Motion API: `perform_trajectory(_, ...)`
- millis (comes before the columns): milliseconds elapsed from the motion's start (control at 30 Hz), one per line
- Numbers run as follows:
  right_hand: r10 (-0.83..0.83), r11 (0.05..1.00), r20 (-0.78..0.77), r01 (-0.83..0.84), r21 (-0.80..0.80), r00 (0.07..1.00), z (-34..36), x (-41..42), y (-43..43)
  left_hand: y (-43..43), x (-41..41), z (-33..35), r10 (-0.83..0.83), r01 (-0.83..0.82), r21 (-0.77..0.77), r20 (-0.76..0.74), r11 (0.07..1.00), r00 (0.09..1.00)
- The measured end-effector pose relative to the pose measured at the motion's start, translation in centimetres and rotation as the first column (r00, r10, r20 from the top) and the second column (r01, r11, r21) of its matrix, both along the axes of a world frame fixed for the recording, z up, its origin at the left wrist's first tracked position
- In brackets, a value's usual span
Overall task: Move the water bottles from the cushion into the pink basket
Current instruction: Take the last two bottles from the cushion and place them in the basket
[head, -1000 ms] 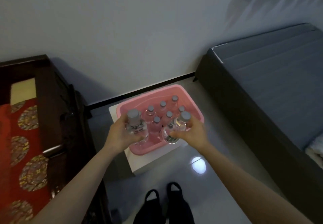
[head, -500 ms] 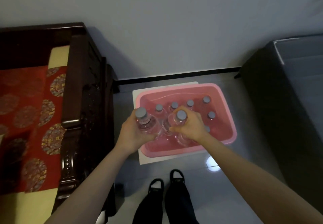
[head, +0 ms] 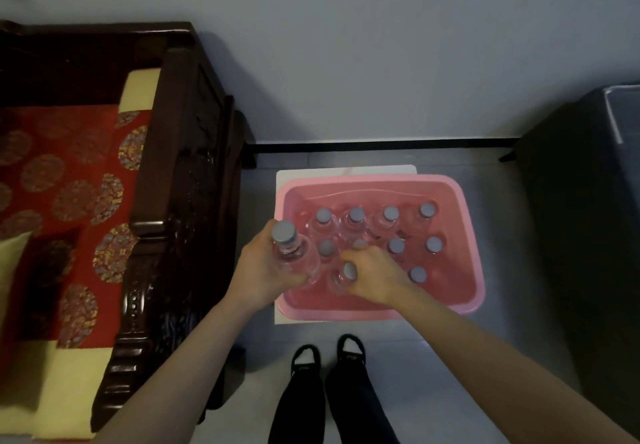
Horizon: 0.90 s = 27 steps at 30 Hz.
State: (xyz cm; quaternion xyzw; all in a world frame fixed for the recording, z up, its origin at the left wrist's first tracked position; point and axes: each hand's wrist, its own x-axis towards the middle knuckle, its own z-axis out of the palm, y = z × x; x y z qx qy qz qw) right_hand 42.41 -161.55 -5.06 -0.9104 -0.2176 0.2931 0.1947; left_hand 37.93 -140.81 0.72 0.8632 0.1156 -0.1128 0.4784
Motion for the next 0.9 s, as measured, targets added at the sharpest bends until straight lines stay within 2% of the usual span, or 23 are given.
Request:
perform_trajectory(100, 0.119, 0.983, -0.012, -0.119, -0.139, 0.993, -1.3, 0.0, 0.4, -0.3, -0.1, -0.1, -0.007, 0.007, 0.012, -0.004, 1.000, 1.000)
perform_trajectory(267, 0.209, 0.937, 0.000, -0.201, -0.287, 0.978, -1.8, -0.2, 1.8, -0.2, -0.1, -0.2, -0.035, 0.035, 0.029, -0.015, 0.999, 0.999)
perform_trajectory(433, 0.261, 0.910, 0.011, -0.242, -0.335, 0.965, -1.9, -0.6, 3.3, -0.1, 0.0, 0.1, -0.070, 0.070, 0.013, -0.029, 0.997, 0.997)
perform_trajectory(533, 0.153, 0.950, 0.018, -0.142, -0.279, 0.988, -1.4, -0.6, 3.4, 0.1, -0.1, 0.0, -0.114, 0.115, 0.023, -0.011, 0.993, 0.993)
perform_trajectory(600, 0.052, 0.994, 0.055, -0.047, -0.097, 0.997, -1.3, -0.9, 3.1, 0.1, -0.2, -0.6, -0.146, 0.143, 0.076, 0.025, 0.987, 0.989)
perform_trajectory(667, -0.058, 0.992, -0.007, 0.059, 0.111, 0.998, -1.2, -1.6, 3.0, 0.2, -0.2, -1.6, -0.171, 0.168, 0.136, 0.013, 0.976, 0.985)
perform_trajectory(700, -0.093, 0.982, -0.044, 0.099, 0.164, 0.995, -1.1, -1.9, 3.0, 0.1, -0.3, -2.0, -0.189, 0.188, 0.154, -0.009, 0.970, 0.982)
perform_trajectory(767, -0.127, 0.973, -0.074, 0.139, 0.186, 0.989, -1.6, -2.4, 2.8, 0.0, -0.7, -2.7, -0.222, 0.226, 0.176, -0.040, 0.958, 0.974)
perform_trajectory(900, -0.105, 0.984, -0.028, 0.108, 0.143, 0.994, -2.3, -2.6, 2.9, -0.2, -0.5, -2.9, -0.291, 0.304, 0.304, -0.089, 0.903, 0.953)
